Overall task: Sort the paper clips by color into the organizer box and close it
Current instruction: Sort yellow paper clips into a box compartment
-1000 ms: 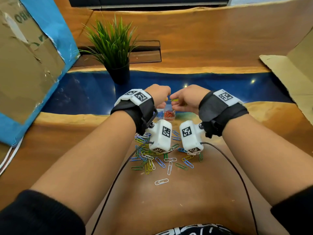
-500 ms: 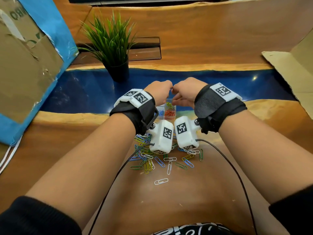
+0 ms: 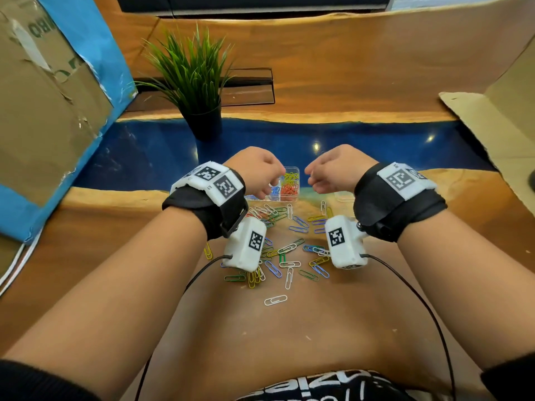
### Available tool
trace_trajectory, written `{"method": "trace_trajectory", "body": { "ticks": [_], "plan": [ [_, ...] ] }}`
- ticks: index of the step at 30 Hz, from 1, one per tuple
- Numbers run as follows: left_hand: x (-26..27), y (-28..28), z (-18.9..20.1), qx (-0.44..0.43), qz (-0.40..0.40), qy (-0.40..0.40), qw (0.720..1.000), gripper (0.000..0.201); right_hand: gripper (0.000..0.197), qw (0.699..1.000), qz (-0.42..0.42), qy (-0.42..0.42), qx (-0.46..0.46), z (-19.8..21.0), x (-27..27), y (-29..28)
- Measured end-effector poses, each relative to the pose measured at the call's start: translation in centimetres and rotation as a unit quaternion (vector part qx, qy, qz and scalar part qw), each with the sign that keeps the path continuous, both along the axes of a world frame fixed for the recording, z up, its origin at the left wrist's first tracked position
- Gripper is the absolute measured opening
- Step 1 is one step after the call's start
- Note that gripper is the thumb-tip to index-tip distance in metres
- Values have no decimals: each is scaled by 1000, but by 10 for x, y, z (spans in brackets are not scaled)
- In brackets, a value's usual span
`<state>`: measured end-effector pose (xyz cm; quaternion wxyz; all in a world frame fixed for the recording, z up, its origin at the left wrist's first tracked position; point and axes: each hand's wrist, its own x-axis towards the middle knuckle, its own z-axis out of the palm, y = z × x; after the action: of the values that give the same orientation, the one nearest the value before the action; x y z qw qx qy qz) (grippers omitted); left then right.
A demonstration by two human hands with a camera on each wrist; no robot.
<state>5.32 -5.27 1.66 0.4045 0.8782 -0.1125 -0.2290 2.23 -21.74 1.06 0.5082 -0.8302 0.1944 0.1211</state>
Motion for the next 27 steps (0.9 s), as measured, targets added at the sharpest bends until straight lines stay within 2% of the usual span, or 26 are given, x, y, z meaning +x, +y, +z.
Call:
{"method": "trace_trajectory", "body": {
  "ticks": [2,5,9,16,22,27],
  "plan": [
    [-8,4,-2,45,-37,-23,998,14,19,996,35,-1,-79,-2,-9,-1],
    [-18,3,-7,117,-90,-65,987,12,10,972,107,19,-207,-6,-21,-2],
    [-27,5,-14,216,-125,-130,960,16,13,932,203,40,-298,-10,-31,6],
    [-25,22,-13,265,-106,-143,948,12,17,906,228,6,-358,-20,-33,17],
    [-28,41,-13,300,-120,-109,940,2,19,888,241,23,-390,-23,-29,19],
    [-37,39,-17,342,-162,-78,923,17,16,881,257,16,-396,-25,-30,21]
  ]
}}
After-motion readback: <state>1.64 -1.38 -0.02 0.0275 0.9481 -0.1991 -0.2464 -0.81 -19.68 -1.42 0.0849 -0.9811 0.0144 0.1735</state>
